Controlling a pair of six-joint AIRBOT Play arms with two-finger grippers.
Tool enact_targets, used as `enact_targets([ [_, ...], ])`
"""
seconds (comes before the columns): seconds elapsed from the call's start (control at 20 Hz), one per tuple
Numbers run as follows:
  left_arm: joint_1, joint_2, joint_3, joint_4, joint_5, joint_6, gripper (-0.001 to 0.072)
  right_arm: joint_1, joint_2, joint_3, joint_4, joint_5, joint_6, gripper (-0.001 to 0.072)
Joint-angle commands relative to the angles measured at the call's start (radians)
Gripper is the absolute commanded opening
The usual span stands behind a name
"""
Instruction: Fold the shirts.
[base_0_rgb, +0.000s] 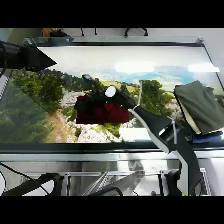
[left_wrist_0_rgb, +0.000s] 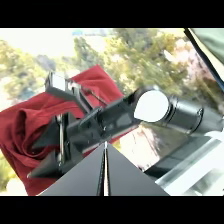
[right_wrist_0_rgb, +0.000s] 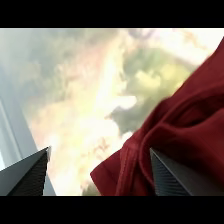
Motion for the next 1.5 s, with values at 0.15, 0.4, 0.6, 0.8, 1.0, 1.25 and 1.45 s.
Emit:
enact_targets([
  [0.15, -0.047, 0.009, -0.115, 0.001, 0.046, 0.010, 0.0021, -0.338, 0.196, 0.000, -0.203, 0.378, 0.148, 0.0685],
  [0.4, -0.047, 0.009, -0.177, 0.002, 0.037, 0.010, 0.0021, -0.557, 0.200, -0.095, -0.372, 0.512, 0.212, 0.0685],
  [0.6, -0.047, 0.017, -0.177, 0.001, 0.029, 0.010, 0.0021, -0.587, 0.167, -0.286, -0.357, 0.398, 0.167, 0.0683],
  [0.8, -0.047, 0.016, -0.177, 0.000, 0.030, 0.010, 0.0021, -0.576, 0.081, -0.342, -0.119, 0.381, 0.021, 0.0403],
  [1.0, -0.047, 0.016, -0.177, 0.002, 0.029, 0.010, 0.0021, -0.540, 0.039, -0.341, -0.007, 0.362, -0.035, 0.0523],
  [1.25, -0.047, 0.016, -0.177, 0.002, 0.029, 0.010, 0.0021, -0.490, 0.010, -0.341, 0.001, 0.352, -0.036, 0.0489],
  [1.45, -0.047, 0.016, -0.177, 0.002, 0.029, 0.010, 0.0021, -0.485, 0.036, -0.316, 0.121, 0.412, -0.063, 0.0071],
])
